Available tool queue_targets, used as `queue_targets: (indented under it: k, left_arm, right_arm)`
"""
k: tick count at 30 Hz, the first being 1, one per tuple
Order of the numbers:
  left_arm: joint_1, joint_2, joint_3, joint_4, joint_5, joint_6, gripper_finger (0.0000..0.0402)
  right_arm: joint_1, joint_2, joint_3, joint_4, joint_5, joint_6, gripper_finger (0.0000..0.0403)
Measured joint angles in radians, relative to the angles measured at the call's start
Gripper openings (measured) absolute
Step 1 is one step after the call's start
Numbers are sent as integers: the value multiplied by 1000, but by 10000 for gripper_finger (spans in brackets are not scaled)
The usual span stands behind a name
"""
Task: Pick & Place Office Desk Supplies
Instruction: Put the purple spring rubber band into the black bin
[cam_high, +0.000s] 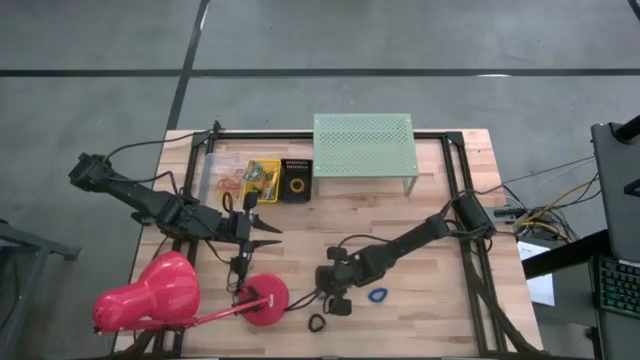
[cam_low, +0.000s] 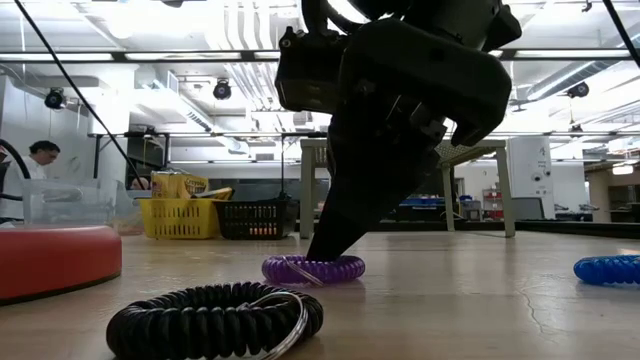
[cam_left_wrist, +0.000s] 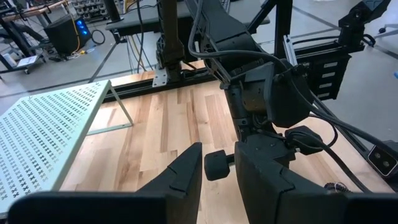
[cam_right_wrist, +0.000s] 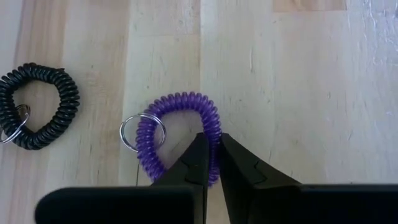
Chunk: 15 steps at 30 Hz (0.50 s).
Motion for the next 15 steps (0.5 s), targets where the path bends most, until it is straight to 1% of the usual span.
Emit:
queue_targets:
  k: [6, 10, 13, 15]
  left_arm:
    - [0, 0, 0, 0, 0, -1, 98]
    - [0, 0, 0, 0, 0, -1, 98]
    - [0, 0, 0, 0, 0, -1, 98]
    - [0, 0, 0, 0, 0, -1, 98]
  right_arm:
    - [0, -7, 2, -6, 1, -10, 18]
    - [-2, -47, 2, -15, 8, -58, 18]
    - [-3, -92, 4, -31, 80, -80, 18]
    - [-4, -128, 3, -58, 161, -104, 18]
